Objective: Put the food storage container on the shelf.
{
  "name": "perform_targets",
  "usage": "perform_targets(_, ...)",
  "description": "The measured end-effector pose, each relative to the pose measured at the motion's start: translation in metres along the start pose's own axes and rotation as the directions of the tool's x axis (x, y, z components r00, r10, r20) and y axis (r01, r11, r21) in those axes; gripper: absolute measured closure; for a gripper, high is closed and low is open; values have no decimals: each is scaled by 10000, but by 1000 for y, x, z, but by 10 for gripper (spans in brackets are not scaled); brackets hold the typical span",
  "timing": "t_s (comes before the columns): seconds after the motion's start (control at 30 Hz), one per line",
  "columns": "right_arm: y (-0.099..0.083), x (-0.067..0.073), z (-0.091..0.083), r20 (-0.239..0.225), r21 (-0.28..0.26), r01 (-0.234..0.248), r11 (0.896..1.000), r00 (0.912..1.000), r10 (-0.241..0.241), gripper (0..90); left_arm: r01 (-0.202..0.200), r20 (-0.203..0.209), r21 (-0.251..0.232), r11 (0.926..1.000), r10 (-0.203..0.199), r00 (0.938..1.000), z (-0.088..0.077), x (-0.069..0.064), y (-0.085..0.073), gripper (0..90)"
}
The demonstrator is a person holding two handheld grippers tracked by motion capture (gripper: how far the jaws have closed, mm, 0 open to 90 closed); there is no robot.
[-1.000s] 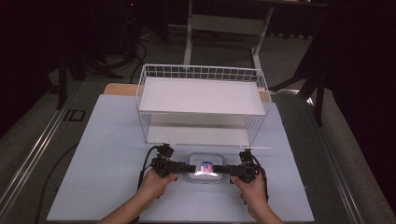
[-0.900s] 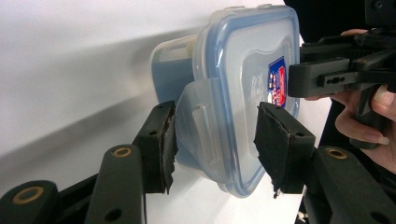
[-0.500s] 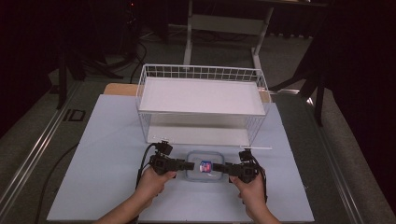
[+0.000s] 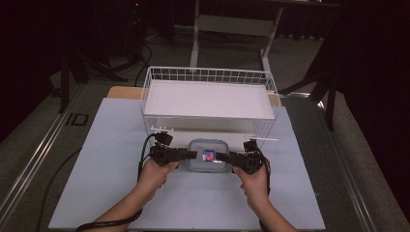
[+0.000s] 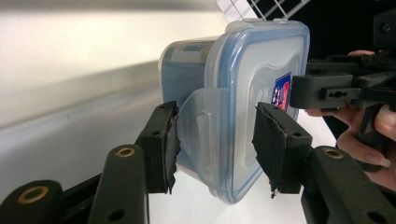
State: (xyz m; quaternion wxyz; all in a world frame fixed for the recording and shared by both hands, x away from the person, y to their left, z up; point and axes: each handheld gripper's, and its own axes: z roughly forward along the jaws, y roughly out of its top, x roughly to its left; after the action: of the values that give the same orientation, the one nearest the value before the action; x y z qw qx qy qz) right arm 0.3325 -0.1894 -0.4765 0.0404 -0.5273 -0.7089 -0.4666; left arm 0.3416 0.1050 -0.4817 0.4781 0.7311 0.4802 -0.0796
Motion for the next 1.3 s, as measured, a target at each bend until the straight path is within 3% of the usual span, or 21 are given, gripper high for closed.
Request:
perform_targets(0.47,18,-12,23,208,-118,244,9996,9995,-242,417,70,-159,-497,9987,-78,9998,12,23,8,516)
perform_targets(0.8,23,-21,37,240,-428,157,9990,9996,-147,416,86,-324,-999,9950,-119,9994,21,35,12,507)
perform_targets(0.97,26,-23,44,391,-259,-53,9997,9992,63,415,228,-369,-1181,9927,-273,9989,26,43,10,501)
perform_targets(1.07,27,-25,50,485,-437,265,9987,9985,-244,415,12,-544,-1412,9900,-90,9985,26,46,10,496)
perform_targets(1.13,29,-29,52,227,-473,75,9989,9997,-65,417,-106,-543,-1596,9871,20,9985,26,49,10,495)
perform_targets(1.27,30,-30,53,168,-326,-313,9990,9994,318,418,-137,-534,-1777,9840,43,9986,28,52,10,492)
perform_targets(1.3,31,-32,54,157,-384,-176,9991,9997,182,417,-110,-518,-1833,9830,15,9987,28,52,10,492)
